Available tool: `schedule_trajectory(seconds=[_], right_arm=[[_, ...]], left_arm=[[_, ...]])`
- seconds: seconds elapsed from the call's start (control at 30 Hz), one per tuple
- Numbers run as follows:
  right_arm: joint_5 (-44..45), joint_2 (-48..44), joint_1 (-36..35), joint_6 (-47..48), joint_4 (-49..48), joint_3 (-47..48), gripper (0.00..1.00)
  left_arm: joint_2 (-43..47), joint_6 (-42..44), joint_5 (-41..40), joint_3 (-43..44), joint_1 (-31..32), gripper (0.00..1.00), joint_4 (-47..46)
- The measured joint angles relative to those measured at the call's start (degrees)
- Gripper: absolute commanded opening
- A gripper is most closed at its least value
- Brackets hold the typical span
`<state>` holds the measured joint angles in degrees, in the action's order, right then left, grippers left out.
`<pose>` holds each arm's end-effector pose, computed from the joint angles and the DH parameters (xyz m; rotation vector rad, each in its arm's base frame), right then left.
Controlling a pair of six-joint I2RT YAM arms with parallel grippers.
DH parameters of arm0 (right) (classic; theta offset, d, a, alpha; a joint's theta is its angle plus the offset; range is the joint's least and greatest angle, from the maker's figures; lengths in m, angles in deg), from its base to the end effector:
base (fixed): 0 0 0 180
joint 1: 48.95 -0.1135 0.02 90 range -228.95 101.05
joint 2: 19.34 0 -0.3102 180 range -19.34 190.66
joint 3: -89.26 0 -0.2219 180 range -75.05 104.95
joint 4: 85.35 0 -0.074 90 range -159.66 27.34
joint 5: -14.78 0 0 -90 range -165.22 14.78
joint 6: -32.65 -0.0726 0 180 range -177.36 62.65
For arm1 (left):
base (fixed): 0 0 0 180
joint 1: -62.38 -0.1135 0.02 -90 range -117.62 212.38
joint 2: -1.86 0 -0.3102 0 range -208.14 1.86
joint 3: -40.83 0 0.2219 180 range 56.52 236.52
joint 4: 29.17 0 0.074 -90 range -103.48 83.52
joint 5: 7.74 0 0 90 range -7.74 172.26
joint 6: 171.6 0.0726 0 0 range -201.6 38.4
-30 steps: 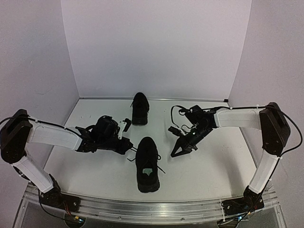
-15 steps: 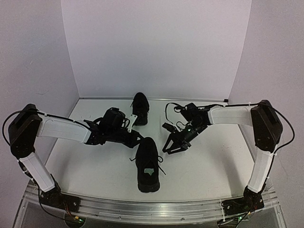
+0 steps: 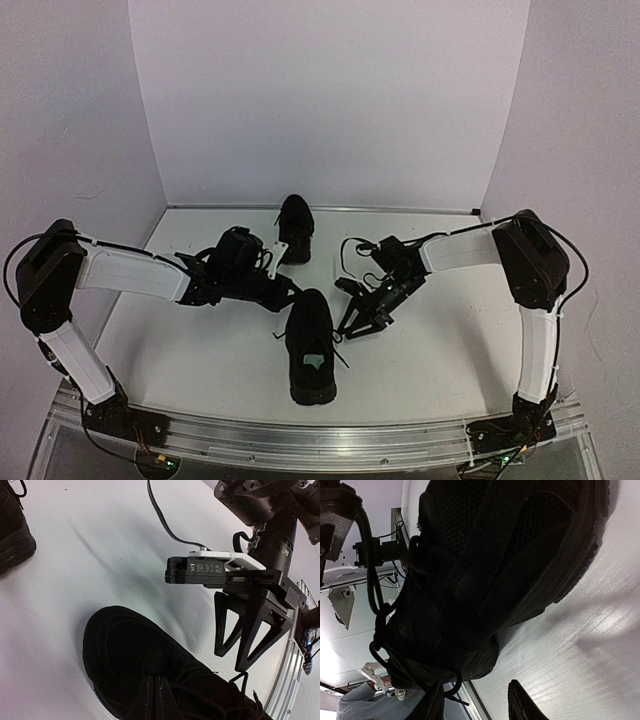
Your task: Tie the shoes
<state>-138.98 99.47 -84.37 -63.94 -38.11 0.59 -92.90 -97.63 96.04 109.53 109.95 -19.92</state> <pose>0.2836 0.2816 0.1806 0.8290 -2.3826 -1.5806 0.2322 -0.2796 0.2416 0.7650 2.1790 -0.8648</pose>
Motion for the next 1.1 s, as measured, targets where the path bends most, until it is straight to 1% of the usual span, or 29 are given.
schedule_trajectory(seconds=[0.17,0.3,0.47,0.6,0.63,0.67,0.77,0.83,1.1], right_arm=[[-1.99,0.37,-0.71,0.17,-0.55,0.02,0.41],[-3.22,0.37,-2.58,0.51,-0.72,0.04,0.39],[-4.48,0.43,-4.1,0.72,-0.7,0.51,0.34],[-5.44,1.08,-4.13,0.79,-0.76,0.92,0.32],[-5.8,1.26,-4.12,0.79,-0.75,0.92,0.3],[-6.12,1.39,-4.11,0.78,-0.74,0.92,0.25],[-6.86,1.5,-4.13,0.67,-0.72,0.99,0.06],[-7.02,1.5,-4.15,0.84,-0.73,1.02,0.0],[-5.97,1.44,-4.14,0.52,-0.55,1.05,0.0]], left_arm=[[0.0,0.07,0.04,0.0,0.0,0.0,0.0],[-0.01,0.18,0.15,0.0,0.0,0.0,0.0],[-0.02,0.53,0.31,0.0,0.0,0.0,0.0],[-0.02,1.03,0.63,0.0,0.0,0.0,0.0],[-0.02,1.05,0.63,0.0,0.0,0.0,0.0],[-0.02,1.07,0.63,0.0,0.0,0.0,0.0],[-0.02,1.07,0.63,0.0,0.0,0.0,0.0],[-0.04,1.07,0.63,0.0,0.0,0.0,0.02],[-0.08,1.17,0.63,0.0,0.0,0.0,0.17]])
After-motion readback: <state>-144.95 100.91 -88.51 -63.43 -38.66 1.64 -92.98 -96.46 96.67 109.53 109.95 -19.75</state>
